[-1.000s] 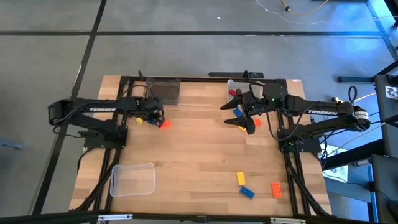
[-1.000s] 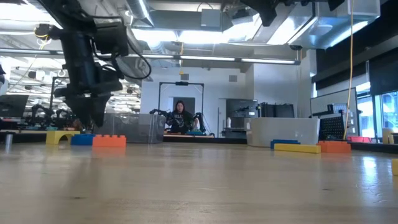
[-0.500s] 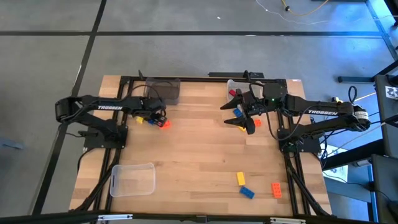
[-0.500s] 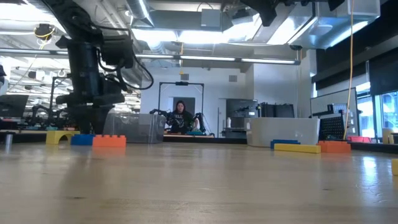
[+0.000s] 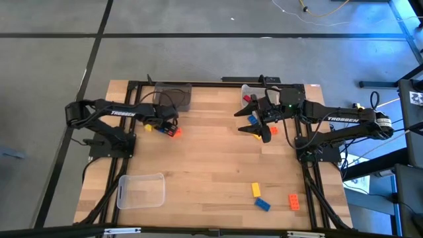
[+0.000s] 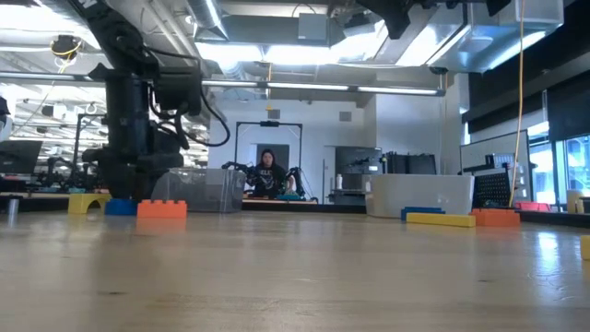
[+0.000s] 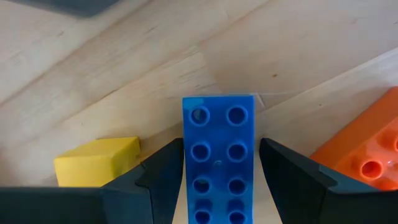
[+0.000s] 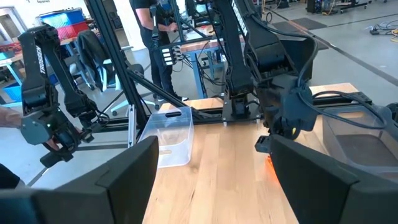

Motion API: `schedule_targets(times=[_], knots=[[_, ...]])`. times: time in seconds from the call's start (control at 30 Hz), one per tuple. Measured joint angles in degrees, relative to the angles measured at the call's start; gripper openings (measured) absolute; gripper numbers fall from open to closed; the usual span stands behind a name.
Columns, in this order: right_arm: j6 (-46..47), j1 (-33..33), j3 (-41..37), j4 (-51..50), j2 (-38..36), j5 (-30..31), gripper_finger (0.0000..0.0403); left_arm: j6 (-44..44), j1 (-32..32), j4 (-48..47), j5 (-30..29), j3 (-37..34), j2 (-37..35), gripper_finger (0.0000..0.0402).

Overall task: Sort & place blocks by color
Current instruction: Put the top left blue three stud game piece into the black transparent bin

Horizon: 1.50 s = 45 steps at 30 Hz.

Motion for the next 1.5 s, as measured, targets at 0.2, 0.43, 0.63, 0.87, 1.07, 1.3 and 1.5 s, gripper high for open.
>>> schedule_targets(times=[0.2,0.43,0.63,0.87,1.07,1.3,1.5], knots=[[0.0,0.0,0.0,0.0,0.0,0.0,0.0307,0.4,0.0,0.0,0.4,0.1,0.6,0.0206],[0.0,0.0,0.0,0.0,0.0,0.0,0.0307,6.4,0.2,-0.2,1.4,0.1,0.3,0.0154],[0.0,0.0,0.0,0.0,0.0,0.0,0.0307,9.5,2.3,-2.8,1.8,0.5,-6.7,0.013],[4.9,0.0,0.0,0.1,0.0,1.3,0.0307,15.5,2.4,-3.0,0.6,7.0,-20.0,0.013],[8.9,0.0,0.0,0.2,0.1,9.0,0.0307,22.8,-4.4,10.9,5.2,11.7,-27.2,0.013],[8.9,1.2,0.0,3.6,3.1,8.8,0.0307,24.4,-16.3,25.2,1.9,12.5,-24.0,0.013],[8.8,2.9,0.0,5.5,6.9,8.7,0.0307,23.9,-22.7,34.1,1.5,12.4,-18.4,0.013]])
